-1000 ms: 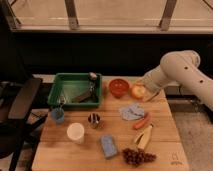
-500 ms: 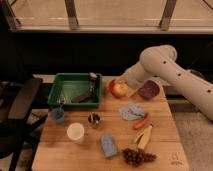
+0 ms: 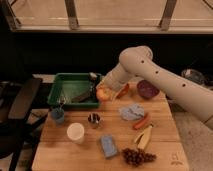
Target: Place apple in metal cup
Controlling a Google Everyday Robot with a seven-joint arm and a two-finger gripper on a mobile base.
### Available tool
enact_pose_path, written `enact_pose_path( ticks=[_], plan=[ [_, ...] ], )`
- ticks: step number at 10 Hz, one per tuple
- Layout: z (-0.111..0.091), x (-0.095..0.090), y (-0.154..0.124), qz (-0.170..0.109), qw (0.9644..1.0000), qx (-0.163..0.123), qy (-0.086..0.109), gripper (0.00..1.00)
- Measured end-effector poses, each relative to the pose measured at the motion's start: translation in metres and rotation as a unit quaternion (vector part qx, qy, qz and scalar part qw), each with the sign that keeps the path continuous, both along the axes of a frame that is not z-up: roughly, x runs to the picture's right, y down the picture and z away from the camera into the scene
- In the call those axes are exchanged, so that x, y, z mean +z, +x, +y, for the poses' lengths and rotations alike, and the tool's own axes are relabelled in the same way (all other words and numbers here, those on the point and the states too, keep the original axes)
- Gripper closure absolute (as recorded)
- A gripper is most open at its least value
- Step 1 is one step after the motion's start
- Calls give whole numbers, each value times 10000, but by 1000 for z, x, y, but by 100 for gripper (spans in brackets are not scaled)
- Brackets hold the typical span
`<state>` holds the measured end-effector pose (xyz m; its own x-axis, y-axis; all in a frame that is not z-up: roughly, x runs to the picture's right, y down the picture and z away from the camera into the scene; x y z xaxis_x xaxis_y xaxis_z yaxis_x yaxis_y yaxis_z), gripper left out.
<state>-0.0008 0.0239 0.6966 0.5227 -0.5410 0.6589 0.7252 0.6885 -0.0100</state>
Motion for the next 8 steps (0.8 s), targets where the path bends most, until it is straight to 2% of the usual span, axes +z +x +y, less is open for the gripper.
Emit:
enact_pose_path(
  ticks=[4,8],
  plan=[
    [46,-23,-31,-553,9972,-472,-159,100],
    [49,-24,-33,-596,9969,-494,-169,100]
  ],
)
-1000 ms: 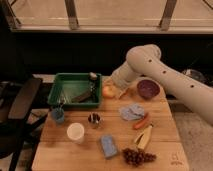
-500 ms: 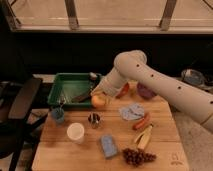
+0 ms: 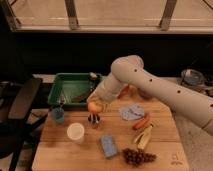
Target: Place apple in metal cup
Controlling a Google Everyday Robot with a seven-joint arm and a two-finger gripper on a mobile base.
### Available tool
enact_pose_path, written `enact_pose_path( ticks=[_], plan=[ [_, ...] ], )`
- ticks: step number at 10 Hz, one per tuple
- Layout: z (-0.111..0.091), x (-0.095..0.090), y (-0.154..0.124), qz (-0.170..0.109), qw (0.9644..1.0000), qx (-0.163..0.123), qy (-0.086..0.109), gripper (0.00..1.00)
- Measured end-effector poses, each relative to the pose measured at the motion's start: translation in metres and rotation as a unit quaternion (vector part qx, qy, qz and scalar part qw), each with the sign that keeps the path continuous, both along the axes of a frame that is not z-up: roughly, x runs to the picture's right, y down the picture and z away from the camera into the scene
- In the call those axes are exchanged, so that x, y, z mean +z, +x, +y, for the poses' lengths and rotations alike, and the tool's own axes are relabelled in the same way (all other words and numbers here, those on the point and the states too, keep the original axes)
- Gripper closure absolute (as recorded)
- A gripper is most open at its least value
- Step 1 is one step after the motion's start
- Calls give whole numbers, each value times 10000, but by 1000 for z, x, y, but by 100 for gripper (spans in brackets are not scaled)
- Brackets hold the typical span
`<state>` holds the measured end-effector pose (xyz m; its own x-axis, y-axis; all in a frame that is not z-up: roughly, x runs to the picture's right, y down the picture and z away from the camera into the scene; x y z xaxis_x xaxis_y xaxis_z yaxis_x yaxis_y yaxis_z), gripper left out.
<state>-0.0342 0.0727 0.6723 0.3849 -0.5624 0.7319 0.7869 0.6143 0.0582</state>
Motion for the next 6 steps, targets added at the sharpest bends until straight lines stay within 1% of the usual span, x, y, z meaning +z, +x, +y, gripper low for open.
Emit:
enact_pose_path(
  ticks=[2,3,4,5,6],
  plan=[
    [0,0,1,11,10000,-9,5,100],
    [1,2,-2,26,9999,-125,-6,100],
    [6,8,-9,21,9997,-253,-40,100],
    [13,20,-13,47,9994,-329,-108,100],
    [17,27,-13,61,9992,-358,-156,100]
  ],
)
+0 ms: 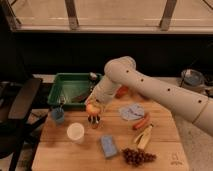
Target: Place apple in metal cup
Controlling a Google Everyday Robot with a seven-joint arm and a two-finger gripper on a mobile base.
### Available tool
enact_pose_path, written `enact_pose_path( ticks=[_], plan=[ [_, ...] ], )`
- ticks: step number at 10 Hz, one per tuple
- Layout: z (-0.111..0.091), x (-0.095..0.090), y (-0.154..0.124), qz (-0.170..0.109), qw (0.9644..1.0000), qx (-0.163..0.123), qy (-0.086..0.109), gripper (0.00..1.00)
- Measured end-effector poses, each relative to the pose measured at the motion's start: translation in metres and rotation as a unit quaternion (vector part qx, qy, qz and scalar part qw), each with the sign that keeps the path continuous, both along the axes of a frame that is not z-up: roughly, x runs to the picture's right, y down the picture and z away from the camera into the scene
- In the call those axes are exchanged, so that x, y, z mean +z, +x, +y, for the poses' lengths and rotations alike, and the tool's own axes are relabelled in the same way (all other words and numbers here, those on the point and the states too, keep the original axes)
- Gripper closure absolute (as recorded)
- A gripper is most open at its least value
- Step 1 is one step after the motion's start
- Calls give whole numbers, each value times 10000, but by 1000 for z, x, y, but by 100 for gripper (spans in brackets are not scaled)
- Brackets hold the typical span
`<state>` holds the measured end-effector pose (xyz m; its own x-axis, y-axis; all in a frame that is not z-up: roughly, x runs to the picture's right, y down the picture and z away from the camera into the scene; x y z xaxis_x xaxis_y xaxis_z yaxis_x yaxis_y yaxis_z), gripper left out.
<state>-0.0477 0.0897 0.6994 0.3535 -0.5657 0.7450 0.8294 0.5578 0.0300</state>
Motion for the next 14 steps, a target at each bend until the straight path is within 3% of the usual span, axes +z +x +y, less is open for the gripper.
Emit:
enact_pose_path(
  ticks=[2,5,8,11,14],
  plan=[
    [6,13,-2,1,9999,-14,-101,96],
    [15,30,2,-58,9997,82,-240,68],
    [32,46,-13,-271,9985,109,-465,38],
    [44,52,-20,-360,9974,132,-608,36],
    [47,50,-15,-291,9975,230,-609,36]
  ],
)
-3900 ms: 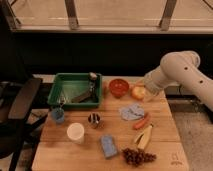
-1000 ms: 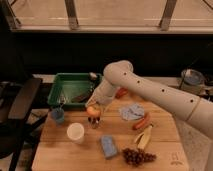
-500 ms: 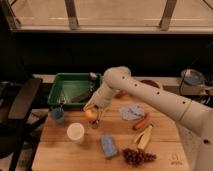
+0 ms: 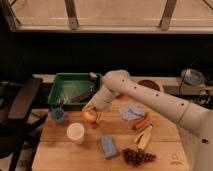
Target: Place apple in metal cup
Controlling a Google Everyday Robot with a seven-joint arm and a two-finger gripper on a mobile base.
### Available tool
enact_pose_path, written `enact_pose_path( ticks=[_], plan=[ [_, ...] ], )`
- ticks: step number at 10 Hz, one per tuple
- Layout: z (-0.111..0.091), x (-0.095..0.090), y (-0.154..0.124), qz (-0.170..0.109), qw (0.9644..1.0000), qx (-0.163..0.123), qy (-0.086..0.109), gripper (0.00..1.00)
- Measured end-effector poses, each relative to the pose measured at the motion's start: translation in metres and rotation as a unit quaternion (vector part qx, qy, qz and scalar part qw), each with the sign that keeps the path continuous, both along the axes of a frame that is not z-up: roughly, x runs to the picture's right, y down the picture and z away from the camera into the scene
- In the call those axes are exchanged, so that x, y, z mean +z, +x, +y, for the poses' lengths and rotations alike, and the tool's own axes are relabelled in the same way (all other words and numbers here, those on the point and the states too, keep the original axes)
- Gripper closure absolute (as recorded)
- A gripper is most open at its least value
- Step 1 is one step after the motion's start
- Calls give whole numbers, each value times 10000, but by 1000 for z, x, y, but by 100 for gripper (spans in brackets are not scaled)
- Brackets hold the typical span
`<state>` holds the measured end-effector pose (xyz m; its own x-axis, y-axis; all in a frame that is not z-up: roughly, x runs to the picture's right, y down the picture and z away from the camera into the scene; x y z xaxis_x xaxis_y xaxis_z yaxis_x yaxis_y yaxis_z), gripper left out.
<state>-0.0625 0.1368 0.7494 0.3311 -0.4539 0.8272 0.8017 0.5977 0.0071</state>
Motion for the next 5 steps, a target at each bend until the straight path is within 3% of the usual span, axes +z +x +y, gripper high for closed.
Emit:
enact_pose_path(
  ticks=[5],
  plan=[
    [-11,-13,26,313,9989,221,254,36]
  ],
)
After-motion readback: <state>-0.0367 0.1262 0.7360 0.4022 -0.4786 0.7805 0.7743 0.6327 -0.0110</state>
